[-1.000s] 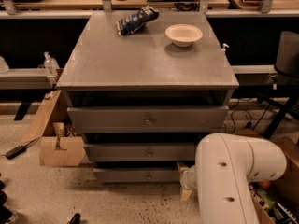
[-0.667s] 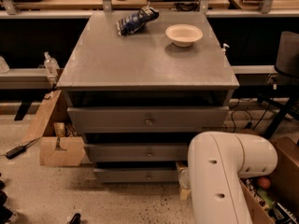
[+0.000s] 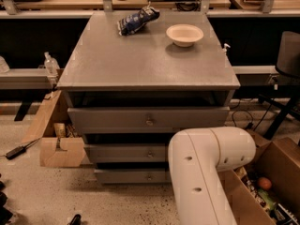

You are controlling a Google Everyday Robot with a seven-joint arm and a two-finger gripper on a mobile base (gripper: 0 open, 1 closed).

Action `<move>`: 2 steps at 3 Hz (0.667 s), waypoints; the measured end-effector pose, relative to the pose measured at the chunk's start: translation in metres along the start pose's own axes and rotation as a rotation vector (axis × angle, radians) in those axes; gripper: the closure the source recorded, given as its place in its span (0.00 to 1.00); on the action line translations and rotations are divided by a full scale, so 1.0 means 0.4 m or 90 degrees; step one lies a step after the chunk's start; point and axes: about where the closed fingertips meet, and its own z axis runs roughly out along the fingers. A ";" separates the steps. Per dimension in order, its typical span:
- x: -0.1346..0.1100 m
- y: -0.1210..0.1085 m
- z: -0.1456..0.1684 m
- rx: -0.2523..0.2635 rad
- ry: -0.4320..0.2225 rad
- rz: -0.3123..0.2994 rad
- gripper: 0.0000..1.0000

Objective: Open bottom drawer

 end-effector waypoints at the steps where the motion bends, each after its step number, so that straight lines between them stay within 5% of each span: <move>1: -0.009 0.001 0.020 -0.015 0.011 -0.011 0.47; 2: -0.011 0.006 0.020 -0.022 0.015 -0.011 0.78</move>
Offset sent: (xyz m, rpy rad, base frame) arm -0.0043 0.0034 -0.0144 -0.0497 0.0526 -0.0019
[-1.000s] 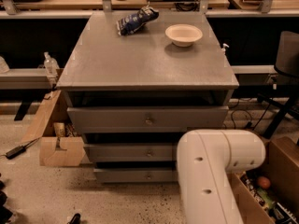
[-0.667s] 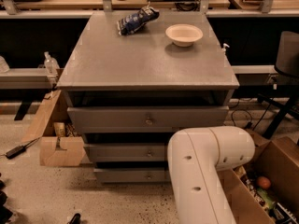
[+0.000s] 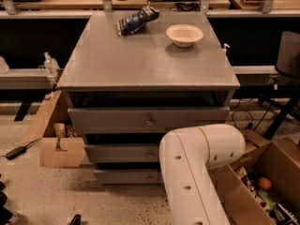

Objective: Open bottom drawer

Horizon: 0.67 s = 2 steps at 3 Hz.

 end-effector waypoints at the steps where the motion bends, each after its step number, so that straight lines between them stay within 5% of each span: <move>1: 0.000 -0.001 -0.004 0.000 0.000 0.000 0.99; 2: 0.000 -0.002 -0.006 0.000 0.000 0.000 1.00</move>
Offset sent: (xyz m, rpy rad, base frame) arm -0.2208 -0.0073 0.0401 0.2484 0.1360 -0.2301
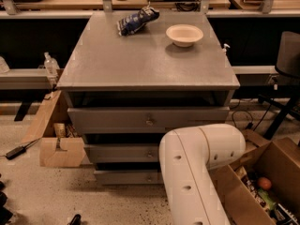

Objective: Open bottom drawer

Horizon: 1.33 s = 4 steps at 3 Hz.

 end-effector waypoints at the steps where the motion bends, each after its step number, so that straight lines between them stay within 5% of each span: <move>1: 0.000 0.000 0.000 0.000 0.000 0.000 1.00; 3: 0.000 -0.001 -0.004 0.000 0.000 0.000 1.00; 4: 0.000 -0.002 -0.005 0.000 0.000 0.000 0.82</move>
Offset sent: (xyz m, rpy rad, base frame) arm -0.3761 -0.0003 0.1152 0.2840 0.2127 -0.4457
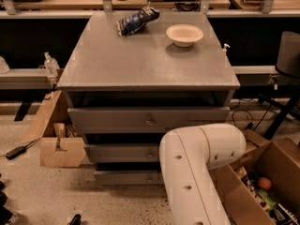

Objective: Open bottom drawer

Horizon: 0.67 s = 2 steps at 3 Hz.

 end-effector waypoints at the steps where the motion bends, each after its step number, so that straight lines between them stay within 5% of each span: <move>1: 0.000 0.000 0.000 0.000 0.000 0.000 0.58; 2: 0.000 0.000 0.000 0.000 0.000 0.000 0.34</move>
Offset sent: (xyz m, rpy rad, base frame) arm 0.0000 0.0000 0.0000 0.0000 0.0000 0.0000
